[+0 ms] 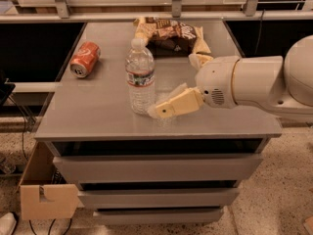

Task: Knock water bottle over

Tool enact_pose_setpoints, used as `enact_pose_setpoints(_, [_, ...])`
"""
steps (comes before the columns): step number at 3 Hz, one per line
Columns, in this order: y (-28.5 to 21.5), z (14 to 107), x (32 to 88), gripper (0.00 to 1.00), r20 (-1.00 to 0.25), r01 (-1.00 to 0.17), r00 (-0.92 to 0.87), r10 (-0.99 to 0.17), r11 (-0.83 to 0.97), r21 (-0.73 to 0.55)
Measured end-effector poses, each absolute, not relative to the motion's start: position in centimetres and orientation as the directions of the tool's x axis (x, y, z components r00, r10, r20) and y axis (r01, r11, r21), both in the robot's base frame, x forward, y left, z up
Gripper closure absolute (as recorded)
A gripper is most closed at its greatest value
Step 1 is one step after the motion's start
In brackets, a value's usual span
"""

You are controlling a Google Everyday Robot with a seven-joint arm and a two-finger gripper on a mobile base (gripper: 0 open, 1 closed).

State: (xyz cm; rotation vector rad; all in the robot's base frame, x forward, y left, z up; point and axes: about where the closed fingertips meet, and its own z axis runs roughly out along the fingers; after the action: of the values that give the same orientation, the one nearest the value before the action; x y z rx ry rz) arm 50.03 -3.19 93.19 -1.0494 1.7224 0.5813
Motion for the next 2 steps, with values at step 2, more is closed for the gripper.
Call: enact_pose_setpoints(2, [-1.2,91.9,51.4,0.00,-0.961,-0.872,-0.068,-0.267,0.484,-0.073])
